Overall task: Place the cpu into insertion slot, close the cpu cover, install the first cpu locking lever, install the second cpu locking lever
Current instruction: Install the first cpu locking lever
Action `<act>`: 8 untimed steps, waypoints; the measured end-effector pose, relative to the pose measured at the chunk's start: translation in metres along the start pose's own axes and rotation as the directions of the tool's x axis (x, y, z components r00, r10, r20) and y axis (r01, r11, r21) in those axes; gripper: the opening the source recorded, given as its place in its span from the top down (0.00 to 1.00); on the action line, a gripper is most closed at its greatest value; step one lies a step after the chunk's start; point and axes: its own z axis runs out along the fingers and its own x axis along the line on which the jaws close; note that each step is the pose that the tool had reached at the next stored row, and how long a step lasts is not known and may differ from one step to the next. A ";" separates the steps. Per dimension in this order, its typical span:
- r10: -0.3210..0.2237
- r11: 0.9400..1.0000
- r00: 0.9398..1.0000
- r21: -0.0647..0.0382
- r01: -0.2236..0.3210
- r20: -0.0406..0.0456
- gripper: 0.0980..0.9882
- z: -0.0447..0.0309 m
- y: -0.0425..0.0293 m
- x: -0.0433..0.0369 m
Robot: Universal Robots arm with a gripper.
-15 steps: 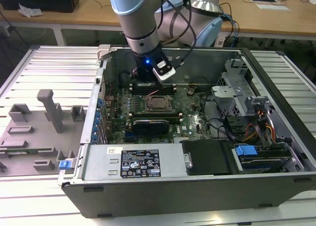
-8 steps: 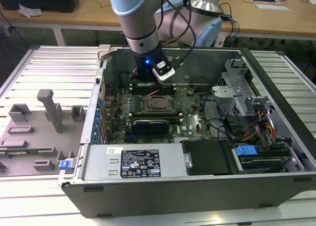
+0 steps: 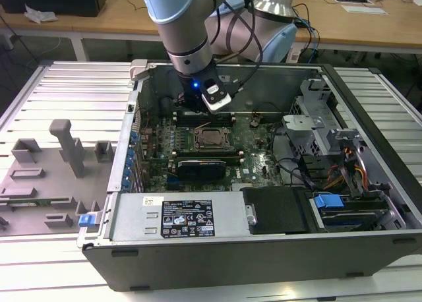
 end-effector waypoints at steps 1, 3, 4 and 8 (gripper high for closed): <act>0.005 1.000 1.000 0.002 -0.005 0.001 0.99 0.0003 0.0004 0.0002; 0.013 1.000 1.000 0.004 -0.013 0.003 0.99 0.0010 0.0018 0.0005; 0.016 1.000 1.000 0.005 -0.016 0.004 0.99 0.0015 0.0033 0.0008; 0.036 0.999 0.999 0.012 -0.036 0.008 0.99 0.0037 0.0073 0.0020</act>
